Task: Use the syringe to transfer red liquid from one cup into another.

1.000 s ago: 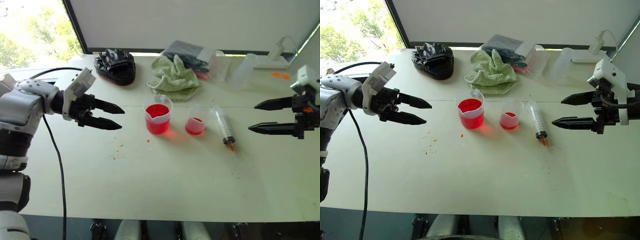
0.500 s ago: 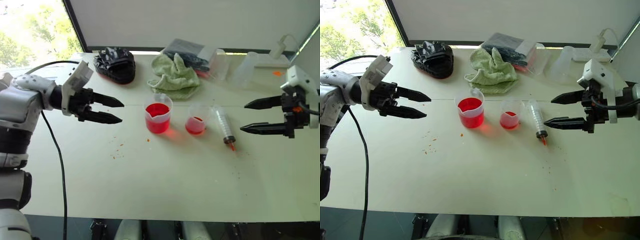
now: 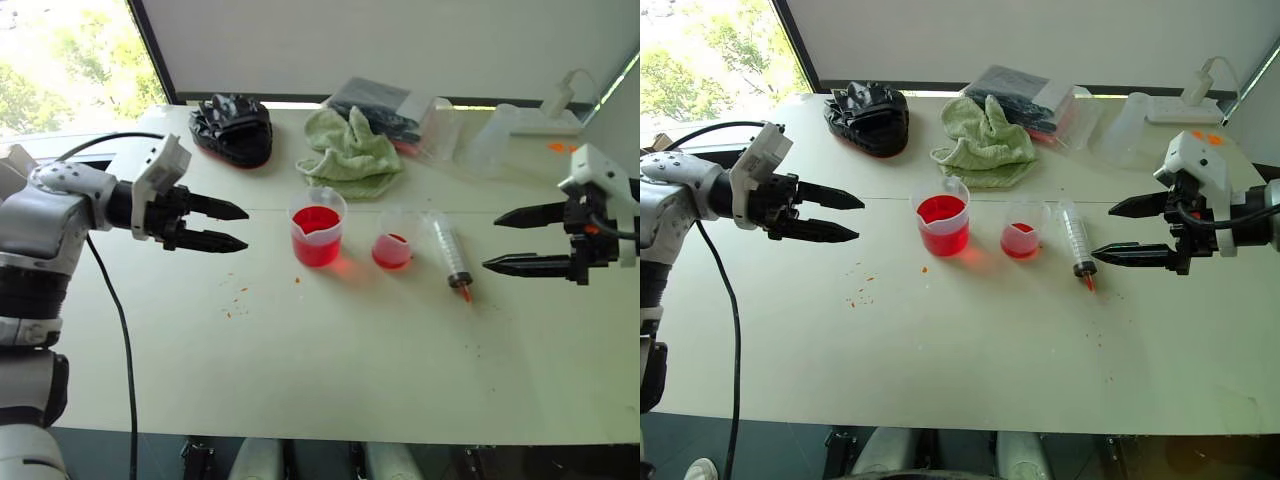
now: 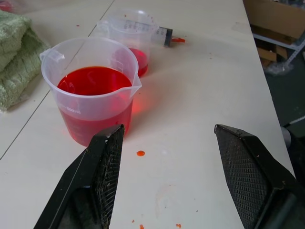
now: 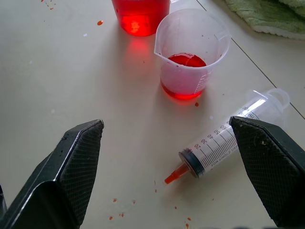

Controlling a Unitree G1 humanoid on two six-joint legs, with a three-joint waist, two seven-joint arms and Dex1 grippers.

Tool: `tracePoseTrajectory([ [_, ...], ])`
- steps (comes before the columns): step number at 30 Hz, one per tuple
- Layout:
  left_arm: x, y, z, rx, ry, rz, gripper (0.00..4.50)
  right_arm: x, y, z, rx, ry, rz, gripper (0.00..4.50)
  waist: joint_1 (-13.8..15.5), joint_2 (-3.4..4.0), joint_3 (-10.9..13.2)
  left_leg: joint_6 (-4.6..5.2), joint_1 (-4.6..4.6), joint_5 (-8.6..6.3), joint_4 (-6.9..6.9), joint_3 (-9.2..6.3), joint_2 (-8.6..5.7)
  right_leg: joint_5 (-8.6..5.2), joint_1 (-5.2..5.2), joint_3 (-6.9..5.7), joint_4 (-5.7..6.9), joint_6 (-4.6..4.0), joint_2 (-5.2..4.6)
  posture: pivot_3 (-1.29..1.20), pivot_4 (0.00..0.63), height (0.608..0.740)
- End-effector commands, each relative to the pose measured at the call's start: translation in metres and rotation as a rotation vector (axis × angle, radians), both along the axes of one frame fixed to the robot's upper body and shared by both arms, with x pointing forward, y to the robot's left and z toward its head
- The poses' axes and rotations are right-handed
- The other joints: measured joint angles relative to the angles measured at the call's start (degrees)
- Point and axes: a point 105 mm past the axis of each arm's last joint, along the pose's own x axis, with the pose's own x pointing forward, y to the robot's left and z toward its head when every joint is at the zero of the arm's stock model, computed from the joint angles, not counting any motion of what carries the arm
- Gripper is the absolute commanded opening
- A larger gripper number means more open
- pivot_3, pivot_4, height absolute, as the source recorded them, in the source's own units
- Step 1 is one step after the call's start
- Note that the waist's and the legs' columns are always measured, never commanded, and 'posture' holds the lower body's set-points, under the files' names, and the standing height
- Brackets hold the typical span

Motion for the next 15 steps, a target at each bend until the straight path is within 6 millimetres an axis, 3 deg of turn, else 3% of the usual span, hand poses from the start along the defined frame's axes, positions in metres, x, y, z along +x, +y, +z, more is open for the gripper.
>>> tracePoseTrajectory([
  [1, 0.003, 0.000, 0.010, -0.013, -0.058, 0.005, 3.16, 0.002, 0.000, 0.006, -0.007, -0.076, -0.036, 4.43, -0.05, 0.00, 0.00, 0.00, 0.00, 0.00, 0.00, 0.00, 0.00, 0.00, 0.00, 0.00, 0.01, 0.00, 0.00, 0.00, 0.150, 0.711],
  [4, 0.006, -0.004, 0.010, -0.023, -0.074, 0.007, 3.16, 0.015, -0.008, 0.000, -0.027, -0.120, -0.144, 4.43, -0.05, 0.00, 0.00, -0.01, 0.00, 0.00, 0.07, 0.00, 0.00, 0.00, 0.00, 0.01, 0.05, 0.00, 0.01, 0.00, 0.150, 0.711],
  [8, 0.008, -0.011, 0.011, -0.033, -0.086, -0.006, 3.16, 0.027, -0.004, -0.009, 0.018, -0.103, -0.238, 4.43, -0.09, 0.00, 0.00, -0.02, -0.02, 0.01, 0.14, 0.00, 0.01, 0.00, 0.00, 0.01, 0.08, 0.00, 0.01, 0.00, 0.150, 0.711],
  [15, 0.012, -0.016, 0.007, -0.026, -0.100, -0.023, 3.16, 0.054, -0.003, -0.038, 0.067, 0.042, -0.466, 4.43, -0.15, 0.01, 0.00, -0.03, -0.06, 0.02, 0.28, 0.00, 0.04, 0.00, -0.02, 0.02, 0.15, 0.00, 0.04, 0.00, 0.150, 0.711],
])
